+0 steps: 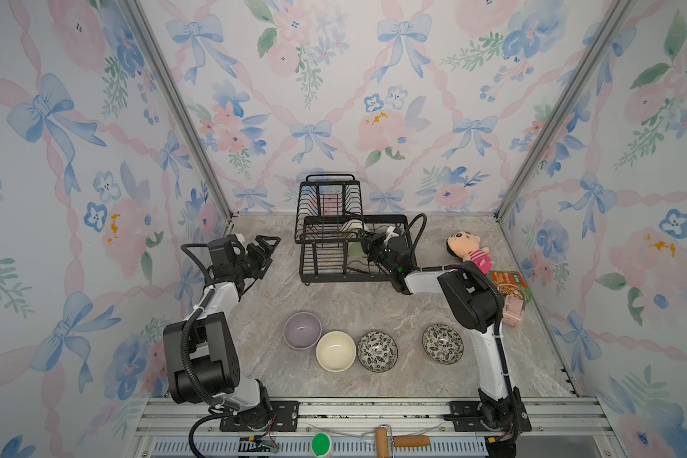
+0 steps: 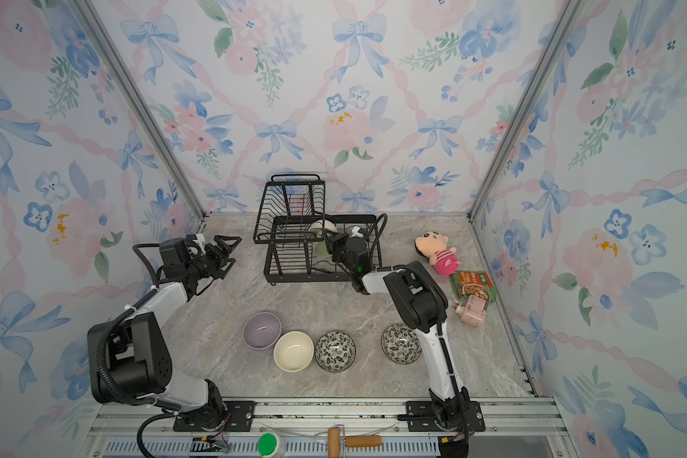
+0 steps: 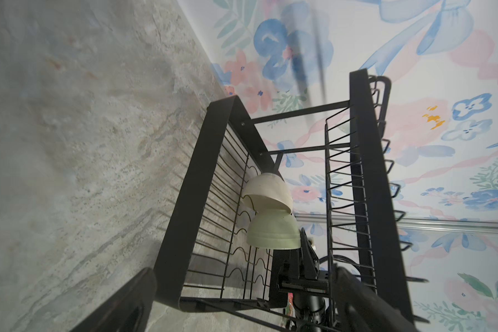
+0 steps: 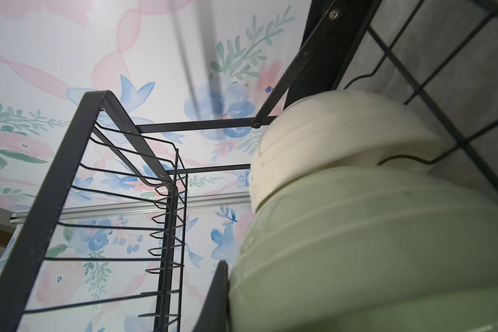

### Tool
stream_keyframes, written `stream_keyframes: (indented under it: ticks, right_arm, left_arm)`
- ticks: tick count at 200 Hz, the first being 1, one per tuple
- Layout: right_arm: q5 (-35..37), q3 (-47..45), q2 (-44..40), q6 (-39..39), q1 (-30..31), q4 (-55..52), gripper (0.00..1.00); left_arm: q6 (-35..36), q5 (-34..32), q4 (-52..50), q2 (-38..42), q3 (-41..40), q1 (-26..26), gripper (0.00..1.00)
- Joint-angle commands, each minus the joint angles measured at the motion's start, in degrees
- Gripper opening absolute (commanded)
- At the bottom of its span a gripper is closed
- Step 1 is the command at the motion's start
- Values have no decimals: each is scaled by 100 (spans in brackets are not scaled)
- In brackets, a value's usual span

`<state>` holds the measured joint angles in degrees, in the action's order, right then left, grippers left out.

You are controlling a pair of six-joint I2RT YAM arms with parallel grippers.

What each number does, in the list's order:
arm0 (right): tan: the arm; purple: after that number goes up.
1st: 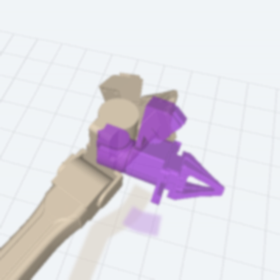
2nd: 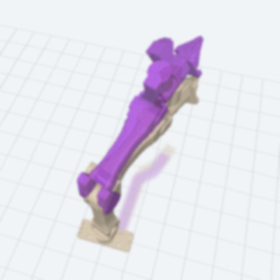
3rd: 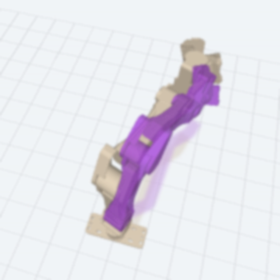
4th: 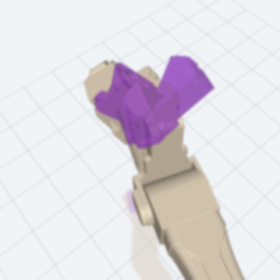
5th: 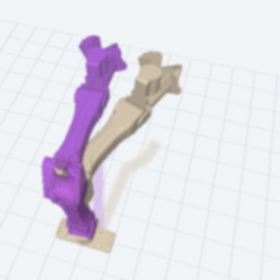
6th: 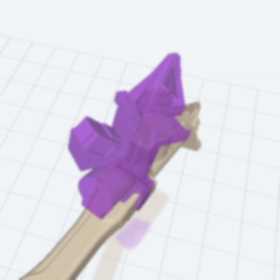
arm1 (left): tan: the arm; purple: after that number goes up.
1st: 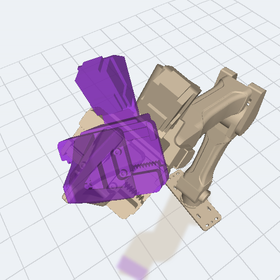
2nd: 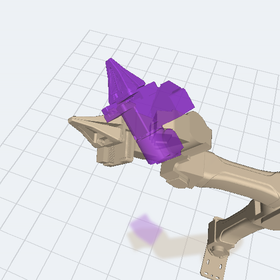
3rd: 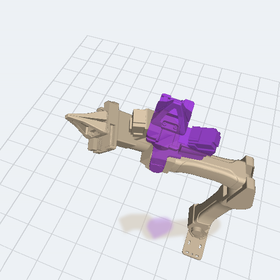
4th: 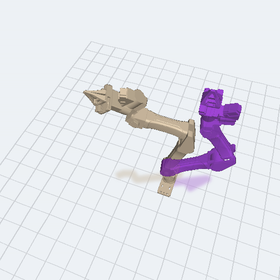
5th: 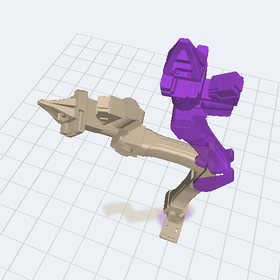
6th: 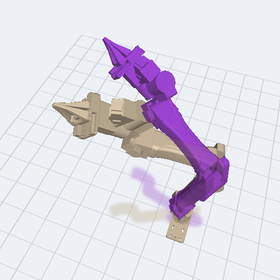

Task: Load bowls into a dish rack
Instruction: Place the bowl in the dish rack.

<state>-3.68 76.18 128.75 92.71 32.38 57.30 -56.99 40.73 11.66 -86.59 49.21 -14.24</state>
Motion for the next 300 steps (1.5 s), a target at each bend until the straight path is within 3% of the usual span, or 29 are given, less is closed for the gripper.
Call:
stream_keyframes:
  ticks: [1,37,152,300]
  right_arm:
    - [210,240,85,56,104,621,0]
    - [355,290,276,102,176,889,0]
    - [466,456,769,99,286,1265,0]
    - [882,617,811,179,313,871,2]
  left_arm:
    - [-126,243,138,-82,-151,239,98]
    - [-93,275,61,-172,-269,525,98]
    - [249,462,-471,-567,14,562,97]
    - [364,489,-672,-804,168,569,97]
